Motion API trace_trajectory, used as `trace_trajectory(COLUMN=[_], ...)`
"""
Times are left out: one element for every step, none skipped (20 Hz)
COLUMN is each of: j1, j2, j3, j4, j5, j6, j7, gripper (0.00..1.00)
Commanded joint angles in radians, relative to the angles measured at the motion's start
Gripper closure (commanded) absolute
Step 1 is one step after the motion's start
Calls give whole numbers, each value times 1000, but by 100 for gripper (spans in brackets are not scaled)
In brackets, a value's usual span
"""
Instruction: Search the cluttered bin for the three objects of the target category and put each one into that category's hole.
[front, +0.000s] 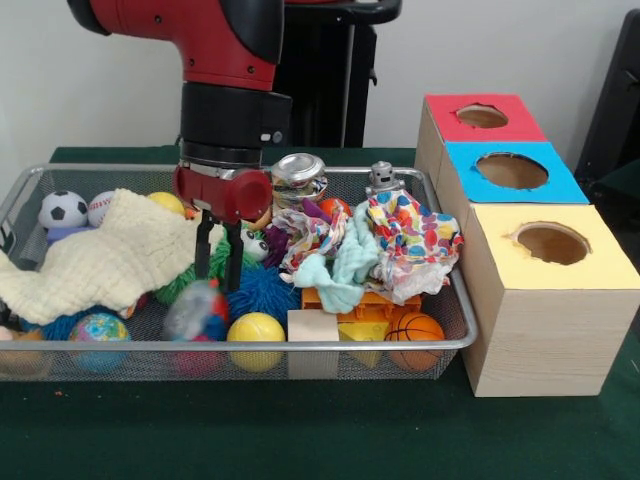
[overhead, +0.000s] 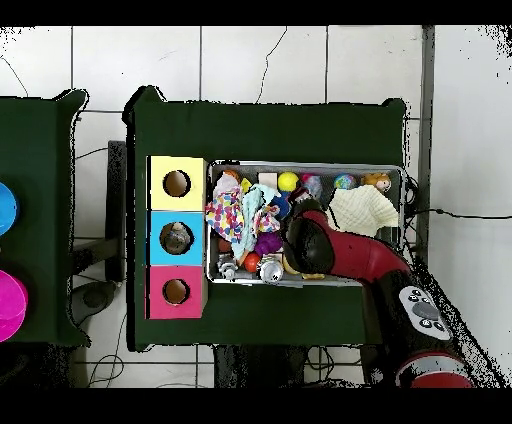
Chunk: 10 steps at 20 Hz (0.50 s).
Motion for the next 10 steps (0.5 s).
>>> trace_trajectory(j1=[-82, -88, -93, -102, -112, -125, -134, -146, -158, -167], j2=[44, 33, 21, 14, 7, 5, 6, 10, 15, 17], j3=[128, 132, 132, 139, 147, 156, 158, 163, 168, 174], j4=[37, 38, 35, 31, 27, 22, 14, 7, 1, -4], j5=[-20, -21, -22, -24, -27, -31, -35, -42, -48, -54], j6=[115, 132, 151, 170, 188, 201, 208, 211, 213, 215], j7=[-3, -13, -25, -40, -54, -68, -77, -85, -94, -101], gripper=[0, 0, 0, 0, 0, 0, 0, 0, 0, 0])
